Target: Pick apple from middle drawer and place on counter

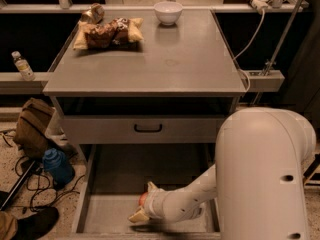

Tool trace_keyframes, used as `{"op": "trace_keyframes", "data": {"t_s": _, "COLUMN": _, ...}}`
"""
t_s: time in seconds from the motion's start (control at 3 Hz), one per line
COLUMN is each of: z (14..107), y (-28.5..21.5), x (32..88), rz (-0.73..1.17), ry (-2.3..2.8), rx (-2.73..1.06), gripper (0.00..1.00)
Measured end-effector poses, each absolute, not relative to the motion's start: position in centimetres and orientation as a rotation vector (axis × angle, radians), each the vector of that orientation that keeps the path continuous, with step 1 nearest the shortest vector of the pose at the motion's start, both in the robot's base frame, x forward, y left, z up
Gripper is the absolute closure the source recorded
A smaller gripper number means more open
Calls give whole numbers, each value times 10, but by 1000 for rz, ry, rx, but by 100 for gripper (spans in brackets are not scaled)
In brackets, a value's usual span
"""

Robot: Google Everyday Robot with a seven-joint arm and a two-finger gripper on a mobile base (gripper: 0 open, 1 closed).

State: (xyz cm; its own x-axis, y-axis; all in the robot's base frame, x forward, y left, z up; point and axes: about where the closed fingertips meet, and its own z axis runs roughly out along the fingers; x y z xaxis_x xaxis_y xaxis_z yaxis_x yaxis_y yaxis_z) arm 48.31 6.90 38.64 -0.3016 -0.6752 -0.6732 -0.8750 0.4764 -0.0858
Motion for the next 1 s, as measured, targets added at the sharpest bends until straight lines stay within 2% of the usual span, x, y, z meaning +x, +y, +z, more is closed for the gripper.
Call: {"op": "trace_keyframes", "data": {"t_s": 1.0, "z": 386, "y": 69, "x": 483, "rz": 394, "ry": 2071, "rx": -1278, "gripper": 88}}
